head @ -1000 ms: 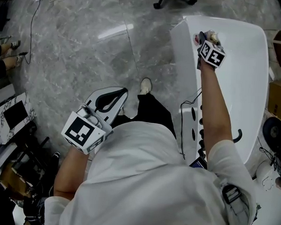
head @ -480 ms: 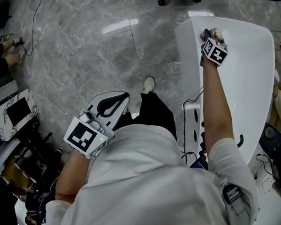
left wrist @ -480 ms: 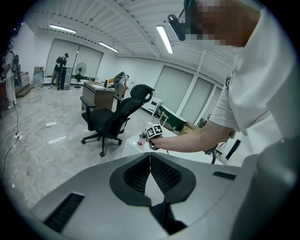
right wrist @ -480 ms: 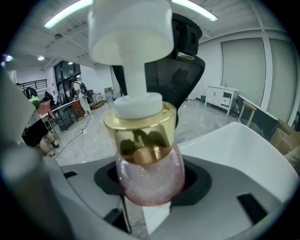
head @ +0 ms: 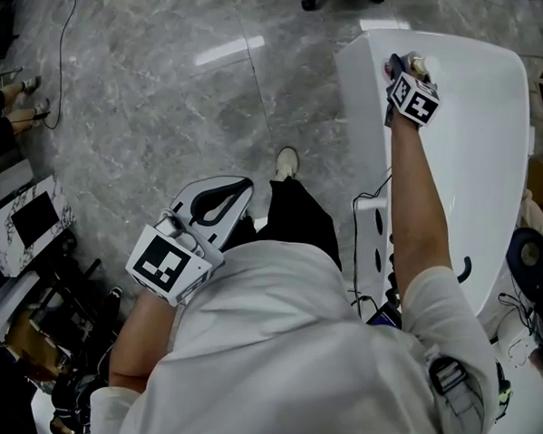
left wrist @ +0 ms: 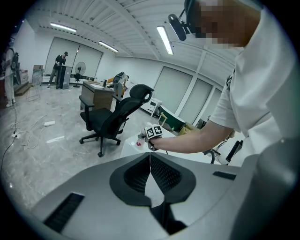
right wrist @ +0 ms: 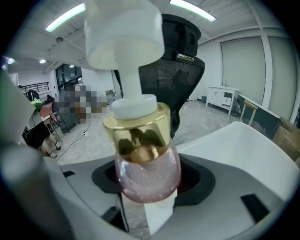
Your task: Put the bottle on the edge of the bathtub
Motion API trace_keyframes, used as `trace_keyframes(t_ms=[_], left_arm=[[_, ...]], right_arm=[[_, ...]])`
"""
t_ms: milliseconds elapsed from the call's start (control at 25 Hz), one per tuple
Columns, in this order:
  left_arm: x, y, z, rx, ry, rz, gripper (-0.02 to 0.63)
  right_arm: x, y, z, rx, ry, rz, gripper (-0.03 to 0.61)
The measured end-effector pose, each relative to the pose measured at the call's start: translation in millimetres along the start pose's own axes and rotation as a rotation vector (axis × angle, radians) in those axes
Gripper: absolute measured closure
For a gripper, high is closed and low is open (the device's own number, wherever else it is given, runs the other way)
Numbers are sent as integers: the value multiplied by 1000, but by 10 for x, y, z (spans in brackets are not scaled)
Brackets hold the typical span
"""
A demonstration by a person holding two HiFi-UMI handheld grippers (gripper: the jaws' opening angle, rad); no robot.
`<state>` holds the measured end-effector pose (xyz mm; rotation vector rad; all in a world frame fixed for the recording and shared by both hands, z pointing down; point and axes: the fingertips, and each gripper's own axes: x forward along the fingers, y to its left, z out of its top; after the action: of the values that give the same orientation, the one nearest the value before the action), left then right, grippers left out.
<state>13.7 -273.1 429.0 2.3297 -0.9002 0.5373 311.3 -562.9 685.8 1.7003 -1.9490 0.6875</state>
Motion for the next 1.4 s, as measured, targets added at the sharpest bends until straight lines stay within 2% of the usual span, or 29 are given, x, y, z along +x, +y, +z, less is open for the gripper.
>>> trace_keyframes(t_ms=[280,440,1040,1400], left_arm=[[-40,-7,-9,1,-8,-9,595],[-95,-60,1,9,-13,-24,595],[-500,-395,-11,95,-74,-124,595],[-1042,-618,-243,141,-126,-162,595]], right_arm=[[-64,-28,-34,14,5,9,237],[-201,-6,-67,24,10,8,221],[-1156,190,-363,51,11,14,232],[-2130,816,-564,-3,-7,86,253]])
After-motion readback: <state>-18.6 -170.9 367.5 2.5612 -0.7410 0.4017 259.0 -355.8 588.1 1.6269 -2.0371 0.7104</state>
